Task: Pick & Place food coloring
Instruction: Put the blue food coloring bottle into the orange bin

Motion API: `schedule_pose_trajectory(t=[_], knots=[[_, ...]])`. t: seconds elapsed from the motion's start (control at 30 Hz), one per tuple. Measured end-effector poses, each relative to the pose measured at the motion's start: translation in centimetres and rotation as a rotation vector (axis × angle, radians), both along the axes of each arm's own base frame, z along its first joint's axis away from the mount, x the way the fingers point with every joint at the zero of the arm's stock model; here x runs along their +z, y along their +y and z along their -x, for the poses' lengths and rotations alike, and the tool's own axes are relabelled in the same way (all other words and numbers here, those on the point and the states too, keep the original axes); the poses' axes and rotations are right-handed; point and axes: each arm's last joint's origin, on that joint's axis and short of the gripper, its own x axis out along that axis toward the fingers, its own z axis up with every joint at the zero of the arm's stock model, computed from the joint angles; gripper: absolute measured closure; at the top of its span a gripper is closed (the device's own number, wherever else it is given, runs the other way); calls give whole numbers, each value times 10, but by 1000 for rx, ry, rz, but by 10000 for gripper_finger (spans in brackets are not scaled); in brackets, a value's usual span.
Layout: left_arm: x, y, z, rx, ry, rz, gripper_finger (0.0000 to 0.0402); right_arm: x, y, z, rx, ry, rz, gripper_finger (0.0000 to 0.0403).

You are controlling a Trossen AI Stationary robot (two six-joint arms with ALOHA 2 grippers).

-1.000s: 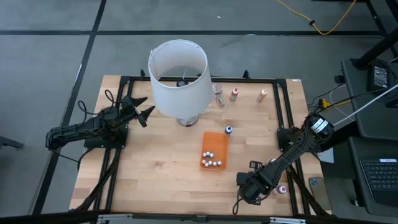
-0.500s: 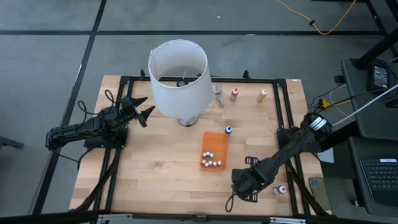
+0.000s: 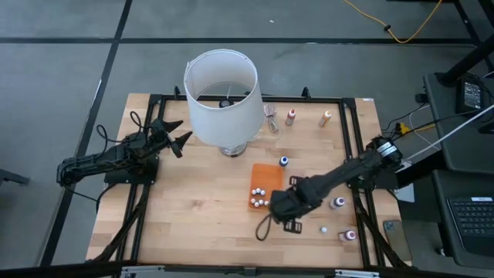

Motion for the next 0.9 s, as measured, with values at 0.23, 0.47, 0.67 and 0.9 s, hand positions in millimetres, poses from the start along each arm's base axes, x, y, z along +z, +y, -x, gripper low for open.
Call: schedule_pose_trajectory(t=[0.23, 0.47, 0.67, 0.9], knots=[[0, 0, 0, 0, 0, 0, 79, -2, -18, -33, -24, -3, 12, 337], [0, 0, 0, 0, -1, 0, 80, -18, -37, -57, -39, 5, 65, 337], [0, 0, 0, 0, -1, 0, 80, -35, -48, -68, -68, 37, 84, 336], [0, 0, 0, 0, 0, 0, 79, -61, -46, -77, -56, 84, 94, 334]])
